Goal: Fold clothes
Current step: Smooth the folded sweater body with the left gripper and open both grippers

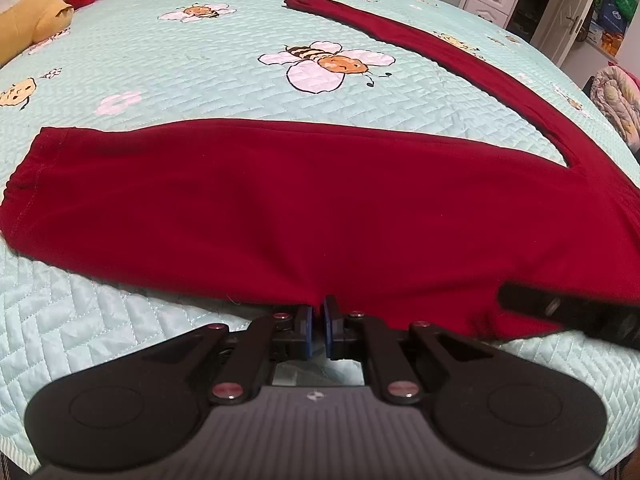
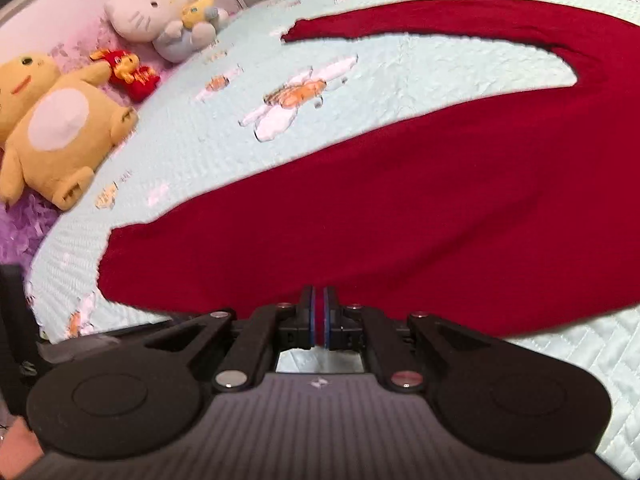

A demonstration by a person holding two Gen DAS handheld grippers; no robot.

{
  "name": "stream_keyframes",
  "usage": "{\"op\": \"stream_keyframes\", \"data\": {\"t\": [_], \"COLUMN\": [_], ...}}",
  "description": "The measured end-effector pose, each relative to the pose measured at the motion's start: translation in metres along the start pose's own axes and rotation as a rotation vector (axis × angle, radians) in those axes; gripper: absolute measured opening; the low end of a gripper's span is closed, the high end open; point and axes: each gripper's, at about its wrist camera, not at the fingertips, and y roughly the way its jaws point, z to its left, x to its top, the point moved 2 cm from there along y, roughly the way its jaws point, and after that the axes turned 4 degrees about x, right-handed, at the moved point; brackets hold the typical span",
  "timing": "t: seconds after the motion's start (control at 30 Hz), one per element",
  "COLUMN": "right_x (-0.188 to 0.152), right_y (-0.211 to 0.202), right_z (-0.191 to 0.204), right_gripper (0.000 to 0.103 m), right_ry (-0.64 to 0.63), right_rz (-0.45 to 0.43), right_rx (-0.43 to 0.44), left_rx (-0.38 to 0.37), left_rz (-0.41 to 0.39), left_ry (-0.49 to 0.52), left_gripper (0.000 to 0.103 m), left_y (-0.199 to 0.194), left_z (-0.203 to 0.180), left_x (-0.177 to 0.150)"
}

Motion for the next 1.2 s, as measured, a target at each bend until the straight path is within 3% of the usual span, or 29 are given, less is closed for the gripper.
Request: {"op": "stream_keyframes", "data": {"t": [0.23,0.47,0.6,0.77,0.97,1.2], "right_x": [-0.011,0.013,0.000,0.000,0.021,0.033], "right_y": [0.000,-0.018,-0.011,-0.026,-0.047,-0.061], "right_z": [-0.004,-0.026,-0.049,-0.045,-0.042,-0.052], "right_gripper": [0.005,0.005,0.004,0.005,0.005,0.006], "right_ry": [0.013,0.053,0.114,0.056,-0.072,-0.152], "right_rz": [0.041,-0.084,-0.037,-0.043,-0.123,-0.154], "right_rx": [0.005,-0.043,-0.051,-0.081,-0.263,-0.378], "left_rx": [-0.005,-0.045,-0.052,-0.027,0.028,0.041], "left_rz": [0.001,0.014,0.017,0.008,-0.051,-0.046], "left_ry": [0.000,-0.041,-0.037,-0.064,0.032,0.168], "left_gripper": [0.008,0.009,0.010,0.012,0.021,0.025], "left_y": [0.000,0.001,-0.002,-0.014,-0.036,-0.032], "left_z": [0.001,0.009,0.009,0.014,-0.006,-0.052], "left_x": [-0.001,0.000,0.000,-0.001,0.003,0.008]}}
